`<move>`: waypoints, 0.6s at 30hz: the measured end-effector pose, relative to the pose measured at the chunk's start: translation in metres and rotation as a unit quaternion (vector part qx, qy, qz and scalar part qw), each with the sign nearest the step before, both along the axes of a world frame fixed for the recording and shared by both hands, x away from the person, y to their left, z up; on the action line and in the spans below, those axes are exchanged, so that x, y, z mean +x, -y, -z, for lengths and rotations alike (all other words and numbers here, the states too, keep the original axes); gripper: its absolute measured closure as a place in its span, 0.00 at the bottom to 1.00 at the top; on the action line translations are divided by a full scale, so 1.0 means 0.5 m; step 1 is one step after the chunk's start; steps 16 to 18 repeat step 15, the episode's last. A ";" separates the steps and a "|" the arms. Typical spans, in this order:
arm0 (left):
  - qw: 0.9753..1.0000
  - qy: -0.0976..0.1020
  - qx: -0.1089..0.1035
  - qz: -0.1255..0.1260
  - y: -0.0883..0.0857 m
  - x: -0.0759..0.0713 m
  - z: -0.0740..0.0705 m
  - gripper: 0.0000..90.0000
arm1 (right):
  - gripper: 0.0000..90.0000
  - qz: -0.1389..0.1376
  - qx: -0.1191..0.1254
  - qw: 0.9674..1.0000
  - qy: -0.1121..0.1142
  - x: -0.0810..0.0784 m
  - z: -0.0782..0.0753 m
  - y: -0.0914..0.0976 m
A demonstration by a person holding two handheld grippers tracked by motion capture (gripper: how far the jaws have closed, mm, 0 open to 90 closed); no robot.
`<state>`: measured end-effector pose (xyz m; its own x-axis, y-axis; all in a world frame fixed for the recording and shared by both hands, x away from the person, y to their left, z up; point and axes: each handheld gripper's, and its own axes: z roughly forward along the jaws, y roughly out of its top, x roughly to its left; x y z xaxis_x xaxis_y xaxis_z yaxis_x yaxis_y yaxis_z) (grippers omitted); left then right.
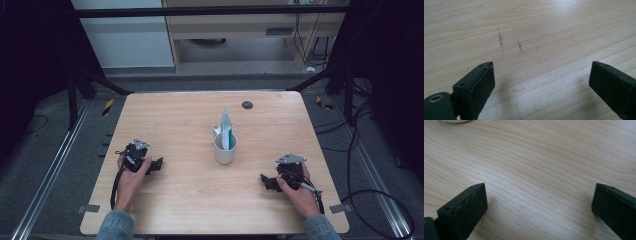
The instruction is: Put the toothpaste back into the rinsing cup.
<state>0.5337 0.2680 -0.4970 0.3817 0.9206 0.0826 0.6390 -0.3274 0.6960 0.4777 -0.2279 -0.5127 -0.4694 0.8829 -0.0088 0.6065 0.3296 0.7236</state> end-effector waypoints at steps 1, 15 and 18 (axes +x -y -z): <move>1.000 -0.001 -0.002 -0.001 0.000 0.002 0.002 0.07 | 0.00 0.000 0.000 1.000 0.000 0.000 0.000 0.000; 1.000 -0.002 -0.031 -0.003 -0.005 0.017 0.021 0.00 | 0.00 0.000 0.000 1.000 0.000 0.000 0.000 0.000; 1.000 -0.002 -0.031 -0.003 -0.005 0.017 0.021 0.00 | 0.00 0.000 0.000 1.000 0.000 0.000 0.000 0.000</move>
